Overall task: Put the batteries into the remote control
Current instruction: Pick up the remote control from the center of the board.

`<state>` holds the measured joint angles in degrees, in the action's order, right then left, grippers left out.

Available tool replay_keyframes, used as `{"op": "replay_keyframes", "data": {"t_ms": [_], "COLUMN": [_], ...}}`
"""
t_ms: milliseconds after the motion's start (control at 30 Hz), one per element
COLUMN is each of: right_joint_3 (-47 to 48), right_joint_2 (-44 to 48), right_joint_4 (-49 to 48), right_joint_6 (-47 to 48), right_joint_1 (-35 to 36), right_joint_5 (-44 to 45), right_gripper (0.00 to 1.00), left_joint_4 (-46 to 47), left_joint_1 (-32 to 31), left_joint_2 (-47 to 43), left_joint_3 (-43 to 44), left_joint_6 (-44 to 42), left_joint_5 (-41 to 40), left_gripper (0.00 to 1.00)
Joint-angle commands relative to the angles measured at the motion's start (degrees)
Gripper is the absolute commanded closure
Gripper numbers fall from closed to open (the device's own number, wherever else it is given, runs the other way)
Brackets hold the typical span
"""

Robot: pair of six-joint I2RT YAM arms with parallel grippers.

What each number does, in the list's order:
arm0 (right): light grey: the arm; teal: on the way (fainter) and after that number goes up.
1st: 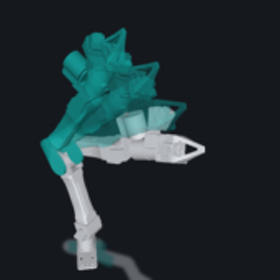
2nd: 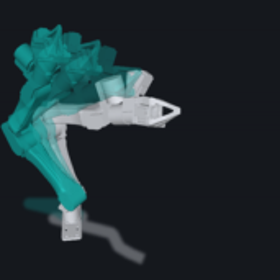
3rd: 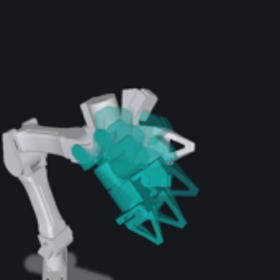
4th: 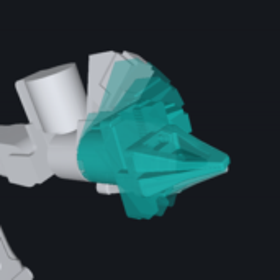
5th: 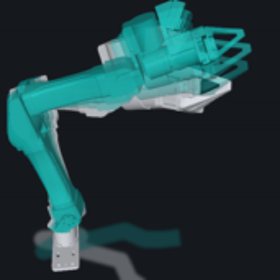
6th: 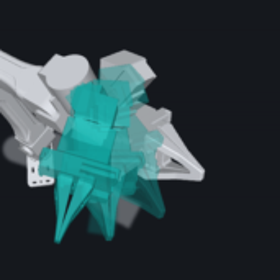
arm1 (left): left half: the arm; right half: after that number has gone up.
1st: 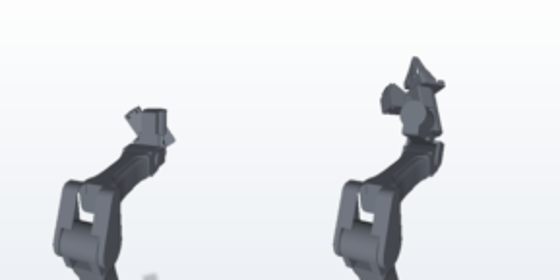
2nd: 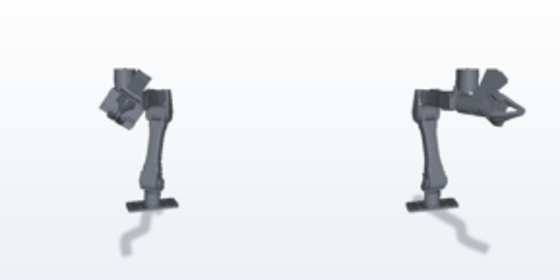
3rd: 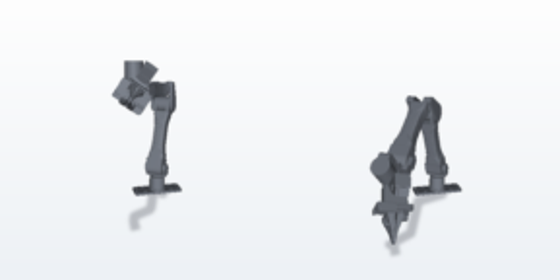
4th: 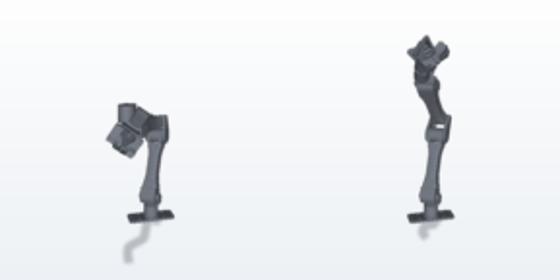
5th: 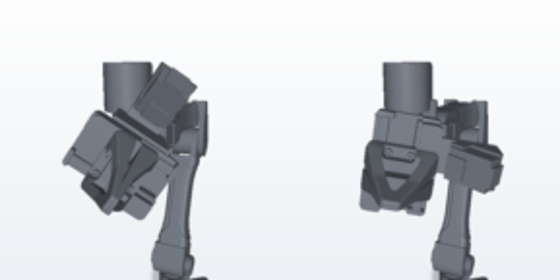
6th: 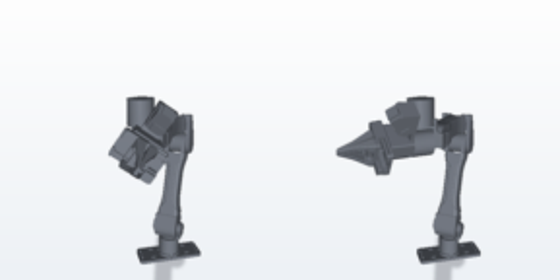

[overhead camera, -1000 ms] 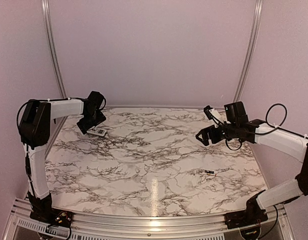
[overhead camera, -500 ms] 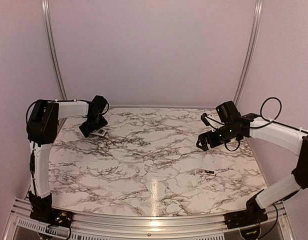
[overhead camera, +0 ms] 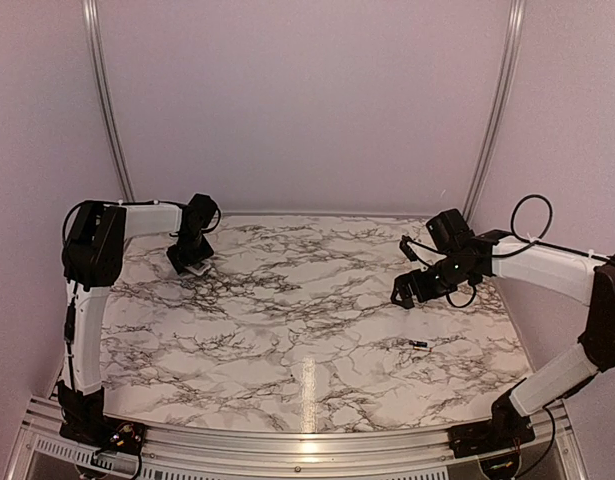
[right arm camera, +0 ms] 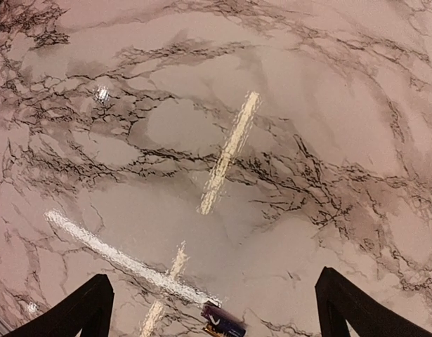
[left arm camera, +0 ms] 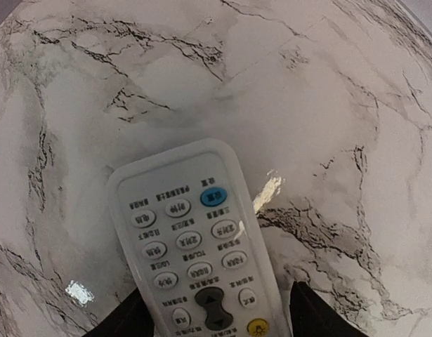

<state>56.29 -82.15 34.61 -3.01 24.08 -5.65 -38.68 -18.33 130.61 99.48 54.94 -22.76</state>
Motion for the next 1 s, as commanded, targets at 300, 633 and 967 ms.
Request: {"op": "replay_keyframes", "data": {"t_ms": [300, 633, 967], "right_joint_3": [-3.6, -5.37, -6.81], "right_joint_2": [3.5, 4.75, 9.31], "right_joint_4": [-7.09, -10.75, -13.74], "right_joint_6": [0.73, 2.83, 6.23], "right_joint_1": [-4.1, -3.14, 3.6], "right_joint_5": [-10.01, -13.73, -14.19], "right_gripper": [0.01, 0.01, 0.04], "left_joint_4": [4.35, 19.56, 24.55], "left_joint_1": [-8.0, -15.6, -18.62], "left_joint_2": [-1.53, -14.72, -24.78], "left_joint_3": [-5.49, -23.29, -34.77], "left_joint_6": [-15.41, -28.6, -34.71], "left_joint_5": [6.25, 25.32, 49.22], "left_gripper": [0.68, 0.69, 0.73]}}
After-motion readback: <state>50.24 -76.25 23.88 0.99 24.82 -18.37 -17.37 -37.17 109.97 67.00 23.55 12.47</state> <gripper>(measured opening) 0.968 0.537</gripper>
